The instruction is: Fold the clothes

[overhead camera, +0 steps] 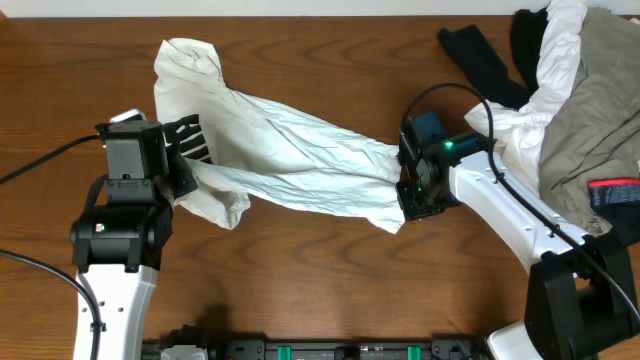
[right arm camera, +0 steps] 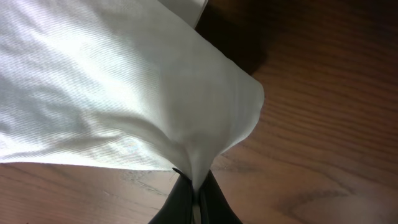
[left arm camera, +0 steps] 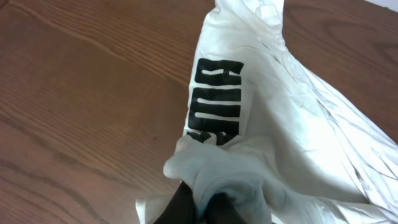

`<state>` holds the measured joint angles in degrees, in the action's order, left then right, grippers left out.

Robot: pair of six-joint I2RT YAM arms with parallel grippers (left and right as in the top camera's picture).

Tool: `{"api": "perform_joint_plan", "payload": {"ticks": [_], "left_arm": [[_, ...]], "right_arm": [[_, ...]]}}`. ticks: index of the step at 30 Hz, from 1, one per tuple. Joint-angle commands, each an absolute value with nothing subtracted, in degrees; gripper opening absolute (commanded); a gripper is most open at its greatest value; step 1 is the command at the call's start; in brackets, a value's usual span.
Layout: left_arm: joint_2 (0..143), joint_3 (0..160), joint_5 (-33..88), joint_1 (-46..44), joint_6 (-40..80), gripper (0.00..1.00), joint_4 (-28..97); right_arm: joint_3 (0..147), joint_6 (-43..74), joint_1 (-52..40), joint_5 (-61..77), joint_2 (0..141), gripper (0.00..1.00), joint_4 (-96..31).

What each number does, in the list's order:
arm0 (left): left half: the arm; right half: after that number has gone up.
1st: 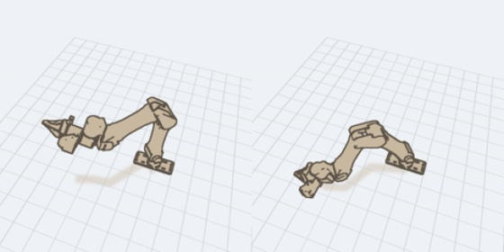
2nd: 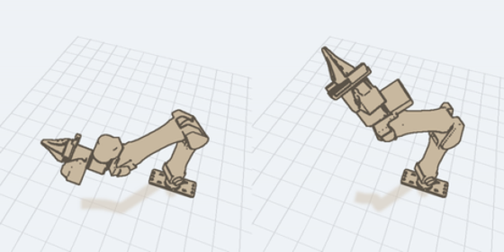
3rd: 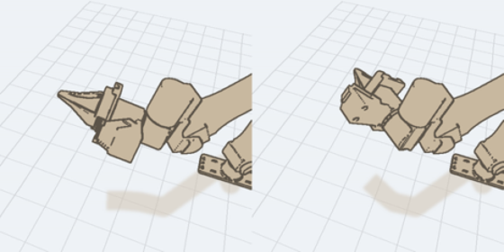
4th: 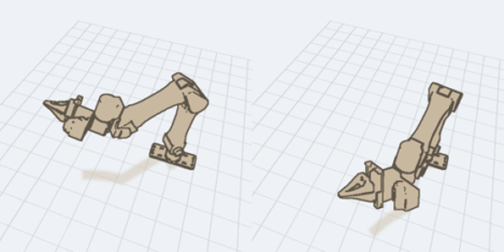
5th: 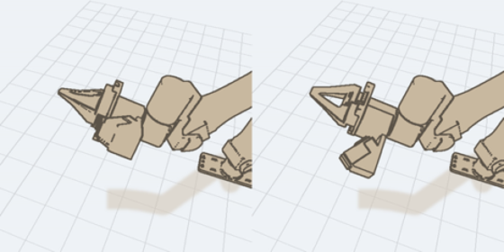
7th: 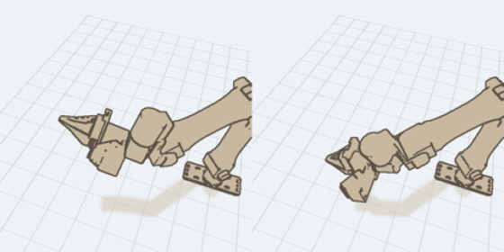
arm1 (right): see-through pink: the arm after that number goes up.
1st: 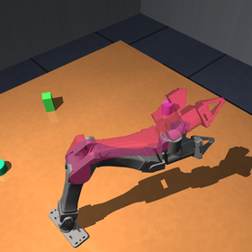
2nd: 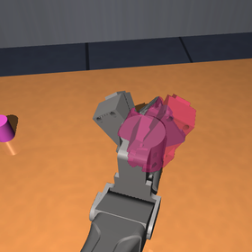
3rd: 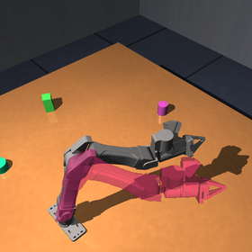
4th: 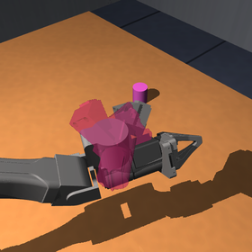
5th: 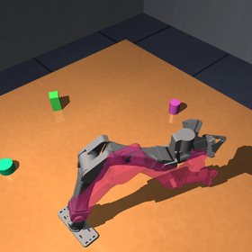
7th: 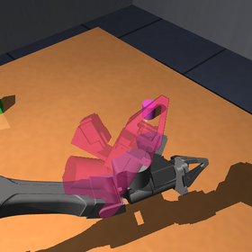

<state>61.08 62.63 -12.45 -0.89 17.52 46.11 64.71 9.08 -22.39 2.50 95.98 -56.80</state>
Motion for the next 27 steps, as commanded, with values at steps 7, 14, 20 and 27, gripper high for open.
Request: {"api": "perform_joint_plan", "payload": {"ticks": [7, 14, 20, 27], "left_arm": [[60.82, 62.98, -13.54, -0.60, 16.05, 0.06, 44.82], [60.05, 72.88, -12.88, -0.62, 11.46, 0.06, 44.27], [60.05, 83.61, -12.43, -0.62, 2.17, 0.06, 42.28], [59.46, 91.44, -5.50, -0.62, 1.08, 0.06, 42.30]], "right_arm": [[67.46, 11.16, -21.91, -0.12, 94.30, 0.01, -56.86], [86.35, 13.32, -19.75, -12.23, 87.26, 0.01, -65.98], [104.75, 13.26, -14.39, -12.86, 81.17, 0.01, -68.97], [112.73, 12.10, -12.16, -12.62, 76.36, 0.01, -70.74]]}}
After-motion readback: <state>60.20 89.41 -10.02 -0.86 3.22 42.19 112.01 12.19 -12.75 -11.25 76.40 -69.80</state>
